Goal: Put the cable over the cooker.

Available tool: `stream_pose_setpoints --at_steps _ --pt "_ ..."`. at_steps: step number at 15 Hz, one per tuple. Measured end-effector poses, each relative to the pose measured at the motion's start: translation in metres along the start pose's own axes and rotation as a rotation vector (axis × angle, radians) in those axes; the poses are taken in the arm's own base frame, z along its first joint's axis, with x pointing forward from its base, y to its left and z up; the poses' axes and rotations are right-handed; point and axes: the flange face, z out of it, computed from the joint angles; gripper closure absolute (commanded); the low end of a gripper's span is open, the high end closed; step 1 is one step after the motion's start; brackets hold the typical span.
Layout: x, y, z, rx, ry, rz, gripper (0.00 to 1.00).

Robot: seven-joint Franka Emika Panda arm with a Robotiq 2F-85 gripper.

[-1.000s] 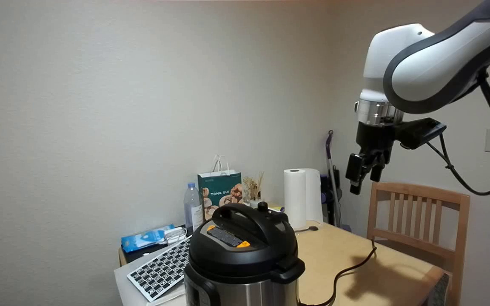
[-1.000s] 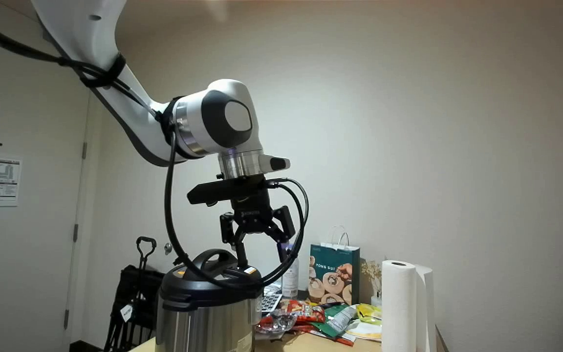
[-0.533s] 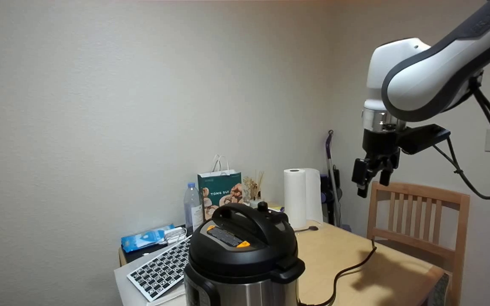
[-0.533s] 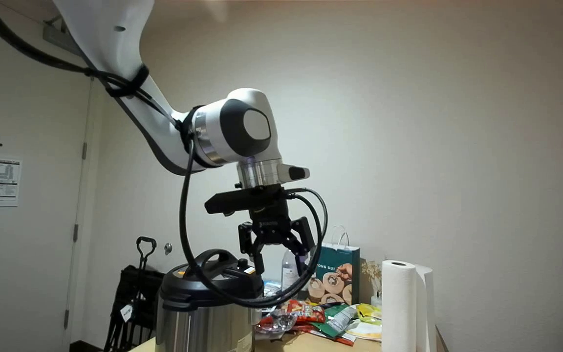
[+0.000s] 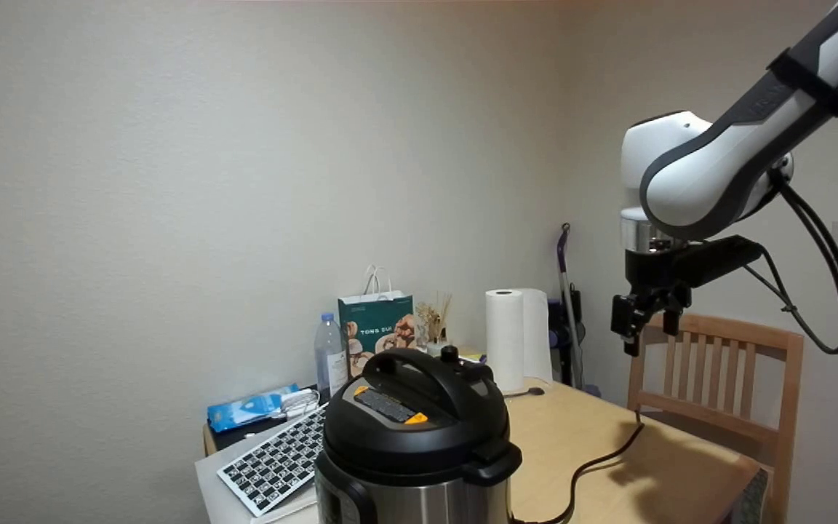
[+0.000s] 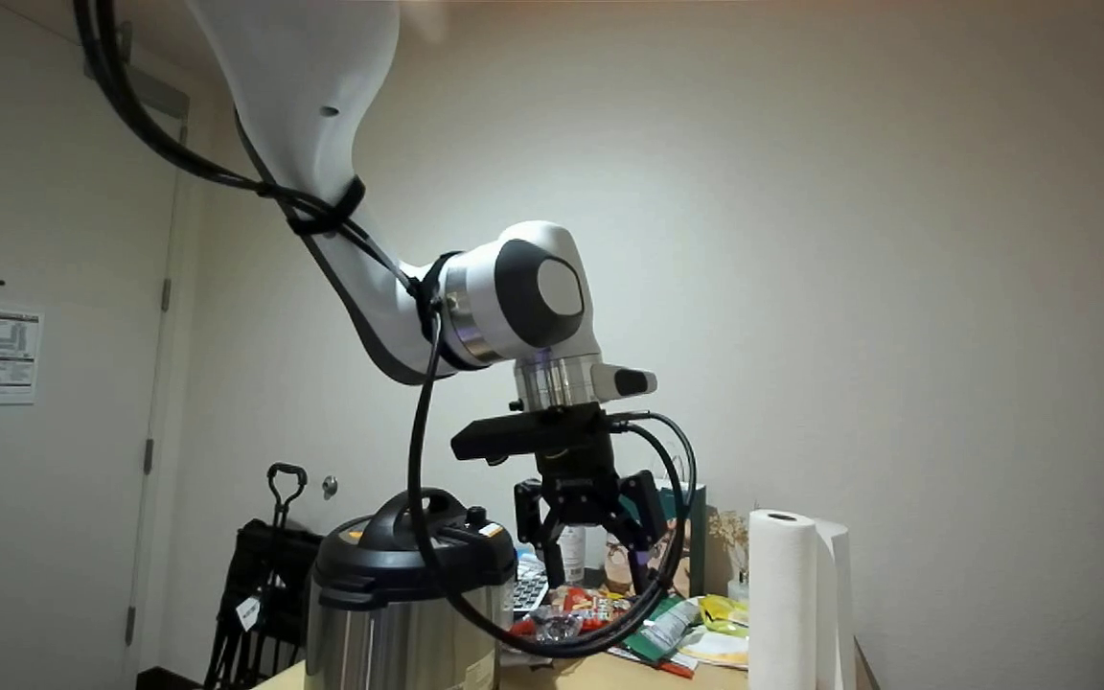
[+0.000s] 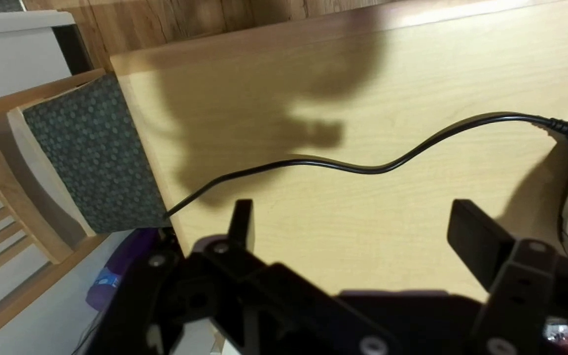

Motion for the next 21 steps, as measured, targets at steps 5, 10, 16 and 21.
stream_pose_setpoints --at_steps 5,10,16,21 --pt "0.001 -0.001 -0.003 0.000 0.007 0.000 0.00" --pt "0.024 0.002 0.034 -0.016 -0.091 0.105 0.00" --pt "0.075 0.012 0.123 -0.052 -0.214 0.143 0.00" --pt "0.090 0.013 0.147 -0.066 -0.233 0.140 0.00"
